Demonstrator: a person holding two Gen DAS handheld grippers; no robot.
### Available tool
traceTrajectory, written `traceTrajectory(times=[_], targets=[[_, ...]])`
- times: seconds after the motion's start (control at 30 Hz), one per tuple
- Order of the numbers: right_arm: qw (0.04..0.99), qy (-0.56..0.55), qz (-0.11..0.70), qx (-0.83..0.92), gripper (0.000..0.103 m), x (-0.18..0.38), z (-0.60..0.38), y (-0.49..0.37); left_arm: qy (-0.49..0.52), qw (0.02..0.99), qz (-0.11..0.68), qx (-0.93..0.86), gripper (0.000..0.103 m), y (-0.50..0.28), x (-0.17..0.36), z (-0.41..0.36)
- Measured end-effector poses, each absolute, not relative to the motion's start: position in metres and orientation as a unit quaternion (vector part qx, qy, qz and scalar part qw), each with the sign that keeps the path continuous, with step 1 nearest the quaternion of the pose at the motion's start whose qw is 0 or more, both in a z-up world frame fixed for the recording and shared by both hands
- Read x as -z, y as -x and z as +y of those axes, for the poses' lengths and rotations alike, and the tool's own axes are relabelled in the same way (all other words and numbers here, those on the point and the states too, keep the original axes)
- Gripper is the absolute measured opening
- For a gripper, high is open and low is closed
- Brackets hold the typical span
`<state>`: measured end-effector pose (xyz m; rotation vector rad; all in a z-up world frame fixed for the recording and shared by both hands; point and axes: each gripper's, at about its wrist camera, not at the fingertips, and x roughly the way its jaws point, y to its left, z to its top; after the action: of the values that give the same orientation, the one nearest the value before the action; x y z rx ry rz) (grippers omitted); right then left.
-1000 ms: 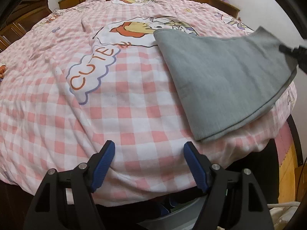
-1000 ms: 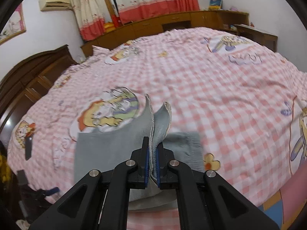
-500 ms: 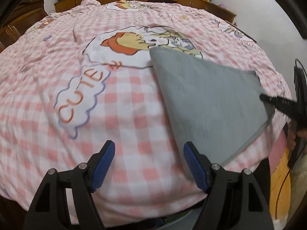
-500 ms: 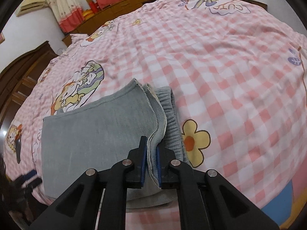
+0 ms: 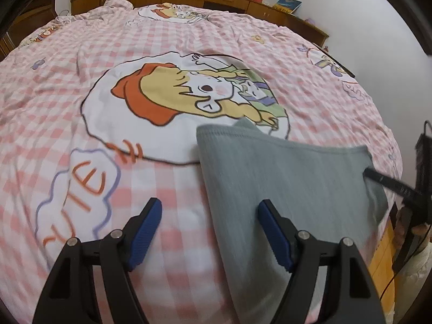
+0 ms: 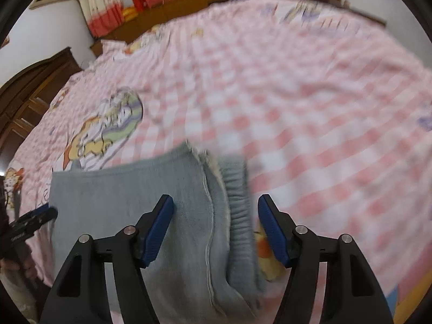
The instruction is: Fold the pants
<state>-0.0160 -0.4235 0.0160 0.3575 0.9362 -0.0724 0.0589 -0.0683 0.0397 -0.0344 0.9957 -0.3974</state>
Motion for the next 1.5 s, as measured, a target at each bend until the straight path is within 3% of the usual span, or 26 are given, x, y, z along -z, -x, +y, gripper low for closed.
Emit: traceTrajectory(times=[0.23, 0.33, 0.37, 0.43, 0.47, 0.53, 0.63, 1.03, 1.23, 1.37, 1.5], targets=[[0.890, -0.168, 0.423, 0.012, 0.067, -0.001, -0.426, 0.008, 0.037, 0.859, 0.468, 0.205, 0.081, -0.087, -0.030, -0.079], [0.899, -0.164, 0.405, 0.022, 0.058, 0.000, -0.426, 0.014, 0.057, 0.858, 0.461, 0.221, 0.078, -0.091, -0.028, -0.086], [0.903, -0.164, 0.397, 0.028, 0.052, -0.001, -0.425, 0.017, 0.059, 0.858, 0.457, 0.227, 0.075, -0.090, -0.028, -0.088], [0.911, -0.171, 0.375, 0.033, 0.036, -0.007, -0.423, 0.026, 0.061, 0.858, 0.448, 0.243, 0.053, -0.085, -0.029, -0.094], [0.913, -0.172, 0.367, 0.035, 0.031, -0.010, -0.422, 0.029, 0.061, 0.859, 0.445, 0.245, 0.050, -0.084, -0.030, -0.096], [0.921, -0.167, 0.351, 0.041, 0.025, -0.017, -0.420, 0.036, 0.062, 0.863, 0.436, 0.249, 0.030, -0.080, -0.034, -0.097], [0.927, -0.178, 0.329, 0.038, 0.017, -0.029, -0.418, 0.045, 0.083, 0.866, 0.426, 0.250, 0.015, -0.075, -0.042, -0.091], [0.957, -0.164, 0.238, -0.019, 0.014, -0.113, -0.365, 0.094, 0.118, 0.899, 0.329, 0.265, 0.012, -0.005, -0.128, -0.042], [0.951, -0.171, 0.245, -0.079, 0.014, -0.136, -0.324, 0.076, 0.107, 0.919, 0.304, 0.226, 0.013, 0.004, -0.172, 0.011], [0.948, -0.148, 0.265, -0.093, 0.014, -0.128, -0.296, 0.042, 0.062, 0.925, 0.319, 0.199, 0.013, -0.021, -0.175, 0.033], [0.936, -0.147, 0.307, -0.092, 0.014, -0.101, -0.285, 0.001, 0.070, 0.914, 0.352, 0.188, 0.013, -0.063, -0.143, 0.052]])
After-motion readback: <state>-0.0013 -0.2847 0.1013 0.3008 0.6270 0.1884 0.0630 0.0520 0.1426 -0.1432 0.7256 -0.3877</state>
